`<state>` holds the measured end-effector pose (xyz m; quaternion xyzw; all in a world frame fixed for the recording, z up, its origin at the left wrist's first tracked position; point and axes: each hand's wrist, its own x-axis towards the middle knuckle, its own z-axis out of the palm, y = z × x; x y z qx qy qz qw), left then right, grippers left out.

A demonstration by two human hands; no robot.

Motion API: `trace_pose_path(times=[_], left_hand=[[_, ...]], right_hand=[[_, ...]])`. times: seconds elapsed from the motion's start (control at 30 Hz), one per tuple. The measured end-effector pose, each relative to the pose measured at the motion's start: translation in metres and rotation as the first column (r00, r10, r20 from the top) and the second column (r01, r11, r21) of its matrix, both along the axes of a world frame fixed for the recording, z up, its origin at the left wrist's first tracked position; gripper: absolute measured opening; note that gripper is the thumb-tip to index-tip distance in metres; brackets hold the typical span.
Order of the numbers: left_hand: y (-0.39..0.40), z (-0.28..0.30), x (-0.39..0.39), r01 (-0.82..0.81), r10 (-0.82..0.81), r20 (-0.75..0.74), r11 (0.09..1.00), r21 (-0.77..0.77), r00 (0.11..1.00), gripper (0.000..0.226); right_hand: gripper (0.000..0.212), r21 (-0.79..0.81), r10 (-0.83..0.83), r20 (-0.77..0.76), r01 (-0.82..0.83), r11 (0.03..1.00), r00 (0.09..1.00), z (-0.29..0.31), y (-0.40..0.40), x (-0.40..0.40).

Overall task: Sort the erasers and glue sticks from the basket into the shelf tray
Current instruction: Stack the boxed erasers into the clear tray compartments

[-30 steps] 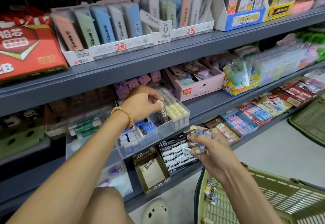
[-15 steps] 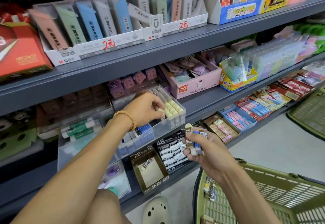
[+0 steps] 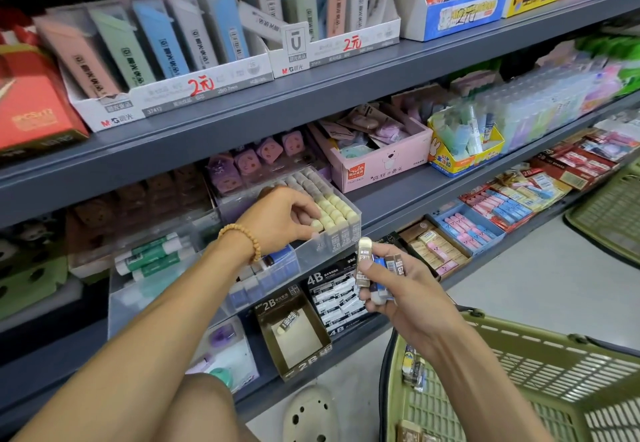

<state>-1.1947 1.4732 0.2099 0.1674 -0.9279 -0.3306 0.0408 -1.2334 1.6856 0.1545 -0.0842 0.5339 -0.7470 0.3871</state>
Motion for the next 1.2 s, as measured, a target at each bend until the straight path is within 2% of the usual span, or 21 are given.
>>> trace_pose_path(times=[0.1,0.2,0.27,0.33,0.47,0.6,0.7,0.77,0.93,1.03,1.2], left_hand=[[0.0,0.004,0.004,-0.015,0.015,-0.006,0.999,0.049,1.0,0.024],[0.005,0.007,0.009,-0.074,0.078,-0.131,0.997,0.034,0.988,0.01],[0.014,0.012,0.013,-0.03,0.055,-0.195,0.991,0.129,0.979,0.002],[0.025,0.016,0.017,0.075,-0.029,-0.18,0.965,0.252,0.983,0.007],[0.034,0.021,0.02,0.168,-0.124,-0.132,0.895,0.413,0.984,0.018],[0.023,0.032,0.022,0.076,0.019,-0.184,0.866,0.495,0.983,0.015],[0.006,0.042,0.025,-0.043,0.161,-0.214,0.882,0.469,0.964,0.014],[-0.003,0.044,0.025,-0.079,0.184,-0.208,0.899,0.43,0.961,0.014],[-0.006,0.036,0.023,-0.129,0.162,-0.126,0.963,0.235,0.979,0.012],[-0.003,0.033,0.019,-0.104,0.114,-0.061,0.984,0.141,0.992,0.013],[0.005,0.032,0.013,-0.047,0.047,-0.001,0.995,0.086,0.999,0.011]], right_hand=[[0.024,-0.005,0.017,-0.043,-0.017,1.0,0.999,0.002,-0.001,0.0],[0.029,0.018,0.022,-0.107,-0.02,1.0,0.994,0.006,-0.004,-0.002],[0.035,0.041,0.024,-0.141,-0.018,0.999,0.99,0.007,-0.006,-0.004],[0.037,0.053,0.035,-0.18,-0.026,0.998,0.983,0.01,-0.008,-0.006],[0.025,0.001,0.056,-0.244,-0.058,0.998,0.968,0.019,-0.012,-0.007],[0.016,-0.008,-0.013,-0.182,0.012,1.0,0.983,0.015,-0.008,-0.009],[0.017,0.012,-0.06,-0.101,0.061,0.998,0.993,0.007,-0.001,-0.011],[0.017,0.045,-0.089,-0.077,0.092,0.995,0.993,0.003,0.003,-0.011],[0.014,0.095,-0.081,-0.054,0.086,0.992,0.995,0.001,0.006,-0.007],[0.017,0.129,-0.09,-0.069,0.098,0.987,0.994,0.001,0.005,-0.005],[0.022,0.154,-0.095,-0.091,0.108,0.982,0.991,0.0,0.005,-0.006]])
